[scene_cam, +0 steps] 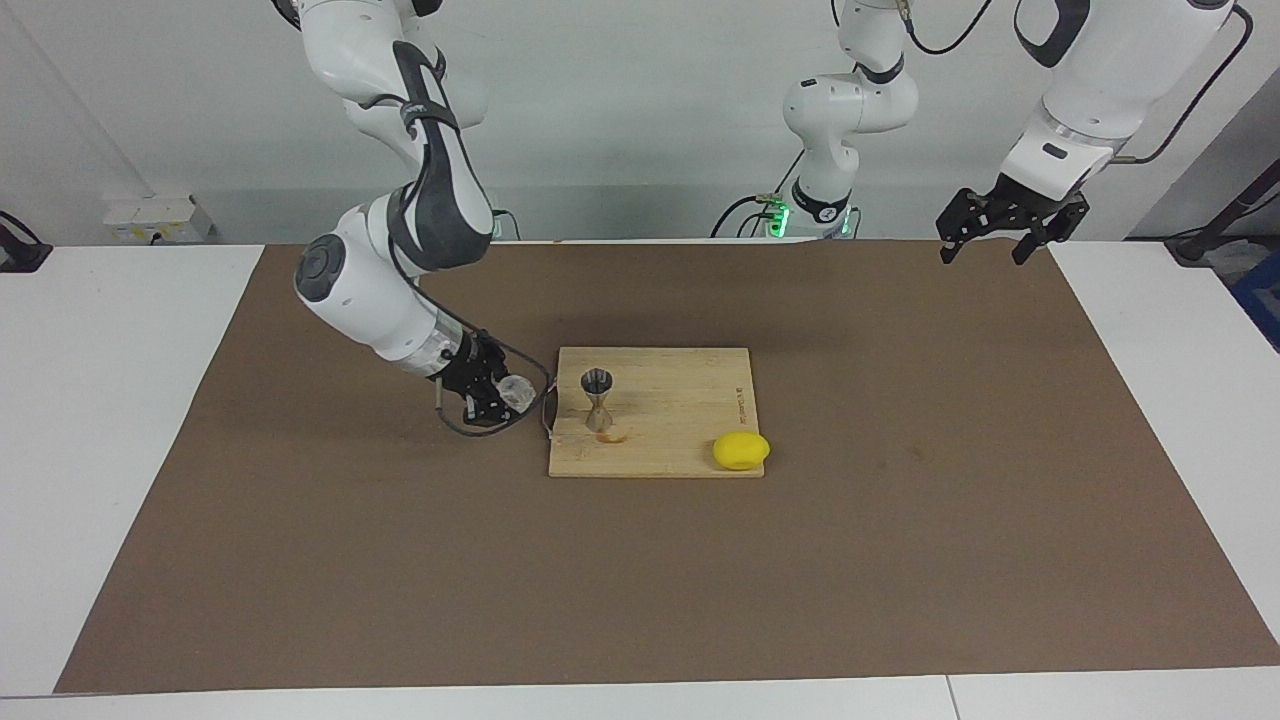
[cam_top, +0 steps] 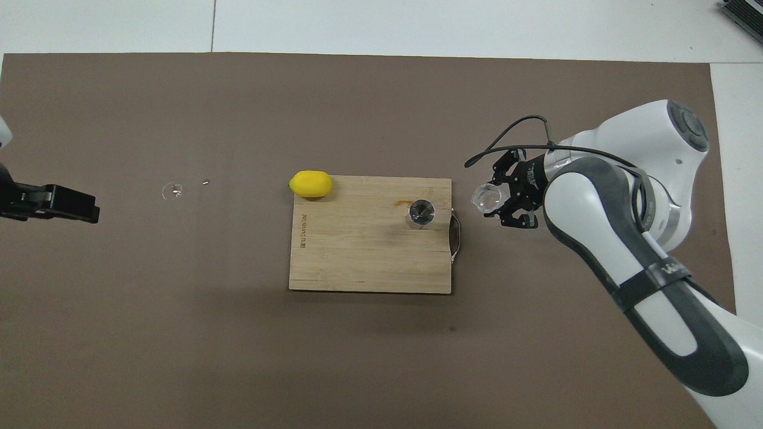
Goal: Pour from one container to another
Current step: 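Turn the glass upright and carry it back with the right gripper, then lower the clear glass onto the table and open the right gripper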
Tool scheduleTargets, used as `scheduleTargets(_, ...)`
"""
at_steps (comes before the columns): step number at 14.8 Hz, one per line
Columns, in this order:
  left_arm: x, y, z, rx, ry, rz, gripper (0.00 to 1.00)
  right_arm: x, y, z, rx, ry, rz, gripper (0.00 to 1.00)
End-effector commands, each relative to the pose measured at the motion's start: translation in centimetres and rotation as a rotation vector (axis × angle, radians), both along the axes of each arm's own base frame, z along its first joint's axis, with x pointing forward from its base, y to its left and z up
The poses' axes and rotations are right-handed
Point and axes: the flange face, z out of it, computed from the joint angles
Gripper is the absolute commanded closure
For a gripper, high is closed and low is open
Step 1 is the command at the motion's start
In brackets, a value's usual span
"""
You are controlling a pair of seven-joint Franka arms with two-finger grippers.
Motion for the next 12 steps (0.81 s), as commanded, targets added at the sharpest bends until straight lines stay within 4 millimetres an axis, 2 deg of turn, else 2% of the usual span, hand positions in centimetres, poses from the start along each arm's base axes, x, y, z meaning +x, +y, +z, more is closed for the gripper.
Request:
scheduleTargets(1,-0.3,0.3,0.2,0.001,0.007,-0.01,0.0,-1.2,-3.9,-1.7,0.09,-0.02,-0.013,1.0)
scheduleTargets(6,-0.3,0.3,0.2,-0.001,0.007,-0.01,0.0,-1.6,-10.6,-5.5,0.188,-0.026,-0.032,1.0)
scheduleTargets(10,-0.3,0.3,0.2,0.001,0.007,-0.01,0.0,-1.9,-14.3,-8.5,0.265,-0.026,-0.048,1.0)
scheduleTargets(12,-0.3,0.3,0.2,0.001,0.007,-0.01,0.0,-2.1,-15.0,-9.6,0.284,-0.032,-0.039,1.0)
